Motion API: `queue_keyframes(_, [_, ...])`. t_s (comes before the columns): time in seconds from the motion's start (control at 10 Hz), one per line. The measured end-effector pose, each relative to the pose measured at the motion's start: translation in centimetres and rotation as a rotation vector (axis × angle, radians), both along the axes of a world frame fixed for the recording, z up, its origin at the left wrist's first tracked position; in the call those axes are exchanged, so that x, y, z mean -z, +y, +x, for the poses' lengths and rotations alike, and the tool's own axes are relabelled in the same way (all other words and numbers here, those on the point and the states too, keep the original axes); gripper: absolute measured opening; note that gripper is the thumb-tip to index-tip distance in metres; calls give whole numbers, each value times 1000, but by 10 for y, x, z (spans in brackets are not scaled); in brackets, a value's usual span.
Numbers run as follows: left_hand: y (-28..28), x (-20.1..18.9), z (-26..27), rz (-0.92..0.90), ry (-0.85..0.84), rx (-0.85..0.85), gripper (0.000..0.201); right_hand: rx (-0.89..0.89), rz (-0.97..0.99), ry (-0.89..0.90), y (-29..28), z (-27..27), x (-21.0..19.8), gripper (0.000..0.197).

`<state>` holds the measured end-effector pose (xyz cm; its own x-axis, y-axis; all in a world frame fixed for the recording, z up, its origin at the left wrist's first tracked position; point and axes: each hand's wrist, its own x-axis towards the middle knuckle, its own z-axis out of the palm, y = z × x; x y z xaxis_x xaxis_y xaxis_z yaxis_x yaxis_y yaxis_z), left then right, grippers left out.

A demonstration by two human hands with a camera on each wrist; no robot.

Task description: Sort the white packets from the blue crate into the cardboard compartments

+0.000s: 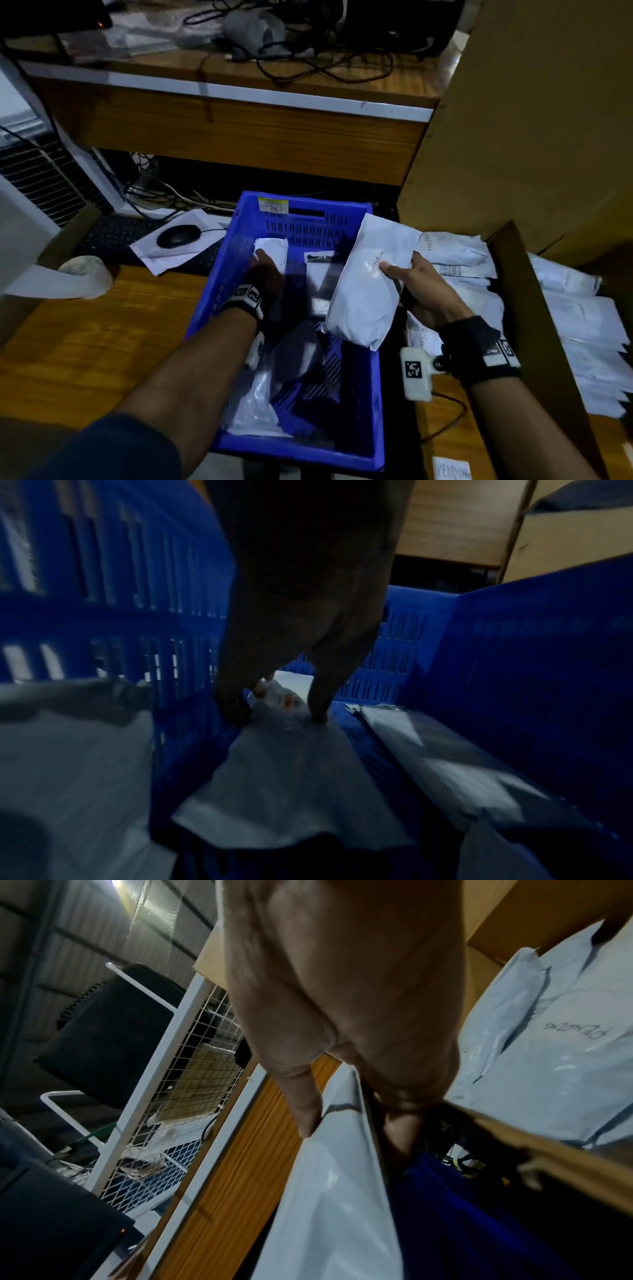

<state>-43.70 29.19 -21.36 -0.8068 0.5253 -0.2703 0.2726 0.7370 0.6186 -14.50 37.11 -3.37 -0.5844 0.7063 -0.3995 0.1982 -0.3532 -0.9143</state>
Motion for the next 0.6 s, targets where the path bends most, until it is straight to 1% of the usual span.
queue_keyframes(0.1, [-13,-29,2,-175,-9,48,78,-26,6,20,0,1,4,34])
queue_keyframes(0.2, [-18,-30,3,-131,-134,83,91,-35,11,40,-1,4,9,45])
queue_keyframes(0.3, [-22,-28,-2,-81,-262,140,90,-10,30,37,-5,9,6,54])
queue_keyframes(0.4, [-26,-56,-1,52,-420,190,67,56,67,19,-15,17,-6,62])
queue_keyframes(0.5, [-42,-120,19,363,-682,229,22,173,158,-5,-26,26,-18,89])
queue_keyframes(0.6, [-67,-176,33,558,-793,372,33,157,318,-11,-44,31,-29,102])
